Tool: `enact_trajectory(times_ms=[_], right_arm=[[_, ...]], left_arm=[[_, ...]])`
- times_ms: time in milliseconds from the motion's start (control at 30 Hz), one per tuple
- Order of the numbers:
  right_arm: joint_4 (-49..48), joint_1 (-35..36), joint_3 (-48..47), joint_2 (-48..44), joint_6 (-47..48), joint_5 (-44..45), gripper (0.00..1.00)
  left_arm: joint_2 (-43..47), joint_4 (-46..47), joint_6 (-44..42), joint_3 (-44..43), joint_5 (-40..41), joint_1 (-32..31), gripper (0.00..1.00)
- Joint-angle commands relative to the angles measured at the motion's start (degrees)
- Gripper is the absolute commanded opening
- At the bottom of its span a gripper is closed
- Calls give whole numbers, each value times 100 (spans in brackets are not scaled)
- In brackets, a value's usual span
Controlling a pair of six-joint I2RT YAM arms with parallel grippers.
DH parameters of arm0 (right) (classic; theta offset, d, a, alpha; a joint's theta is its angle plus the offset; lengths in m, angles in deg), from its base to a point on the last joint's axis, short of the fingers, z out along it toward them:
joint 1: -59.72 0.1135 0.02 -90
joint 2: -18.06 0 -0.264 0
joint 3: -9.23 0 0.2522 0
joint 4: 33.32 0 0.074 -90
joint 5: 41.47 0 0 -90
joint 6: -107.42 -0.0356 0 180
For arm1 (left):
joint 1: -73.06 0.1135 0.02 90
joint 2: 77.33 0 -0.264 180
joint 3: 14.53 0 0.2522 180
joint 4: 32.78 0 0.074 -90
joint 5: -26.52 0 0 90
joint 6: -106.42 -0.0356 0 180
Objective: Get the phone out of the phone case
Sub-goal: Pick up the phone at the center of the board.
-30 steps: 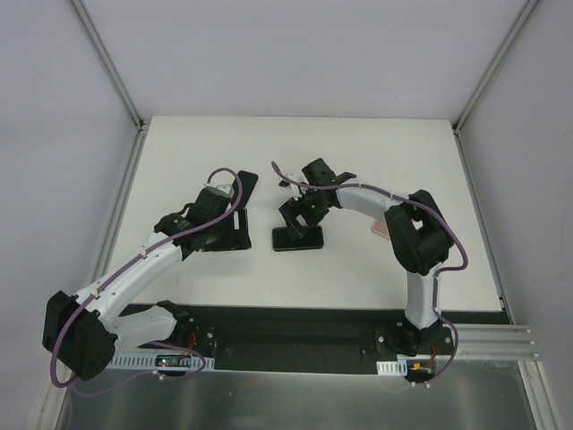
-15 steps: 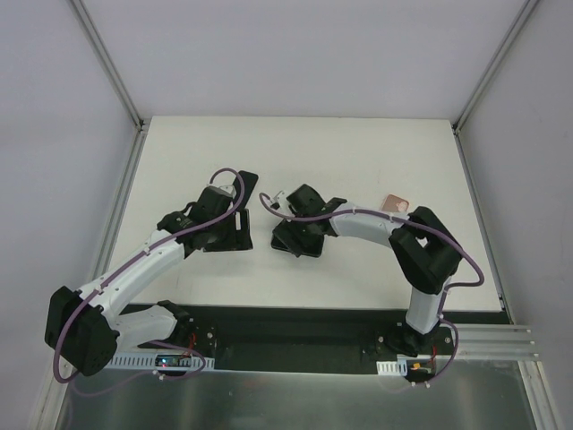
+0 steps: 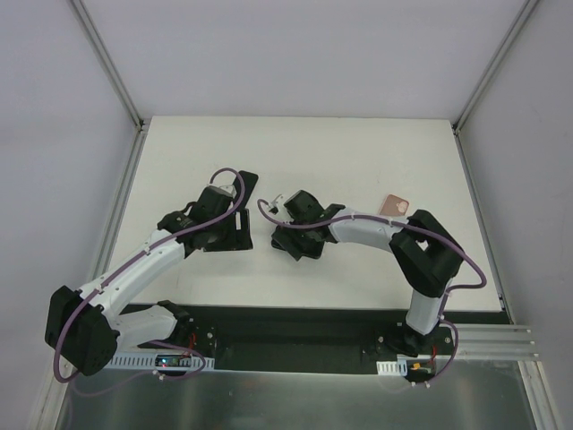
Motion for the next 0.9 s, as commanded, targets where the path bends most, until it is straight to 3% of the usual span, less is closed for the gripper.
enact_trajectory(times_ms=[0,267,567,667,800,867], right_arm=[[599,14,281,-18,80,-3,96],[1213,6,150,-142,186,-927,96],[1224,-3,9,-10,63,224,99],[1075,-3,52,8,-165,409,90],[688,5,272,-141,-525,286,61],[522,14,368,-203,-683,198,51]], left_arm=[[-66,41,-99,-217,-59,51,75],[-22,23,-99,-191,-68,51,75],[5,41,-73,-156,-59,51,75],[-22,93,-38,-138,-24,51,75],[-170,251,85,-94,-216,199,77],[-223,330,129,-121,-454,279,78]])
